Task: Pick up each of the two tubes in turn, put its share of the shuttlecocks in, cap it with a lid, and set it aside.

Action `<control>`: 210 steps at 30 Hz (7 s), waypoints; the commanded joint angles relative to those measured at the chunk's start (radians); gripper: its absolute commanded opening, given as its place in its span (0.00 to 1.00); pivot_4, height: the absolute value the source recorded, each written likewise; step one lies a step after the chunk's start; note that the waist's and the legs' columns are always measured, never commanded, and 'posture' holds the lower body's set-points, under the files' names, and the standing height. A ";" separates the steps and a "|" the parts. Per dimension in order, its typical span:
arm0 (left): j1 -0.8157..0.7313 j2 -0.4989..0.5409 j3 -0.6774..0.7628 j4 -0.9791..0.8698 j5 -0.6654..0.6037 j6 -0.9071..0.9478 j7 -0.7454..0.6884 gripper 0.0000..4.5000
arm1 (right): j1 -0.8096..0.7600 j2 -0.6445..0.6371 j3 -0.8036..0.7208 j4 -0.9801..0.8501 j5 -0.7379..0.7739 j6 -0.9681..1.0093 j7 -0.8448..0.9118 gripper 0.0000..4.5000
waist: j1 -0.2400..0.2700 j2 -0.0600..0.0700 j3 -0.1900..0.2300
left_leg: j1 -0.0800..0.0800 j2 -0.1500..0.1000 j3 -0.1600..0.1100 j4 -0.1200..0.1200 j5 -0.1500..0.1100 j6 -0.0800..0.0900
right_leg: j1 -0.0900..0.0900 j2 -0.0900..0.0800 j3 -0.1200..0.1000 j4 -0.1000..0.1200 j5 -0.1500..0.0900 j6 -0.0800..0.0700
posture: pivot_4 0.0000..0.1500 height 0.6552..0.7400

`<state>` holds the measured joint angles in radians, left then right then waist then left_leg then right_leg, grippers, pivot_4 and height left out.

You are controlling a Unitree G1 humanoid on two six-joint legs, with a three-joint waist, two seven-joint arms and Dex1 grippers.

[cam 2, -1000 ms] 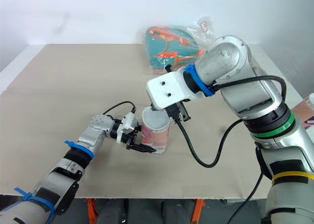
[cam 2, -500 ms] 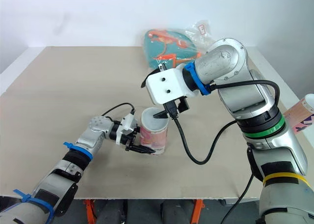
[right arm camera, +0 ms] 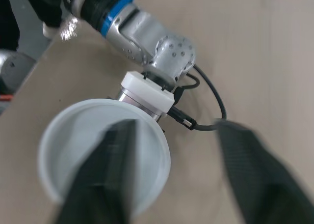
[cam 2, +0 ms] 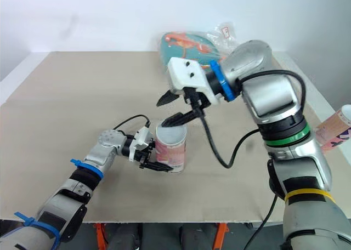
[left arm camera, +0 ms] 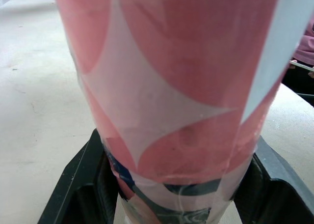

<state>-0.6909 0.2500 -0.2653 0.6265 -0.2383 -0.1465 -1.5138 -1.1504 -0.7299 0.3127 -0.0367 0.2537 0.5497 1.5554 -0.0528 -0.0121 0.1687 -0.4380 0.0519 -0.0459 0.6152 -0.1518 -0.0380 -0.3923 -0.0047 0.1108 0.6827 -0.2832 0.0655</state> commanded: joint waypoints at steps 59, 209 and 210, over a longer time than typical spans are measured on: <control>0.026 0.049 0.038 -0.047 -0.005 0.053 -0.019 0.99 | 0.518 -0.238 -0.389 -0.396 0.315 0.332 -0.251 1.00 | 0.007 -0.002 -0.005 | -0.001 -0.002 -0.003 -0.013 -0.001 -0.002 | -0.006 0.000 0.000 -0.001 -0.007 -0.003 | 1.00 1.00; 0.007 0.222 0.108 -0.397 -0.118 0.470 0.201 1.00 | 1.348 -0.105 -0.937 -0.341 0.380 0.156 -0.701 0.99 | -0.007 -0.003 0.007 | 0.002 -0.004 -0.004 -0.009 -0.001 -0.001 | 0.002 -0.001 0.001 -0.001 -0.006 0.000 | 1.00 1.00; 0.038 0.253 0.111 -0.417 -0.128 0.485 0.186 1.00 | 1.342 -0.096 -0.942 -0.379 0.426 0.176 -0.702 0.99 | -0.010 -0.003 0.008 | 0.003 -0.004 -0.004 -0.009 -0.001 -0.001 | 0.002 -0.001 0.001 -0.001 -0.006 0.000 | 1.00 1.00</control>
<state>-0.6633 0.4775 -0.1792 0.2684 -0.3523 0.3251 -1.3030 0.2089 -0.8241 -0.5798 -0.3328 0.6064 0.7107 0.8390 -0.0627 -0.0155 0.1762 -0.4347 0.0482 -0.0500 0.6062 -0.1528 -0.0387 -0.3900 -0.0056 0.1118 0.6819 -0.2884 0.0654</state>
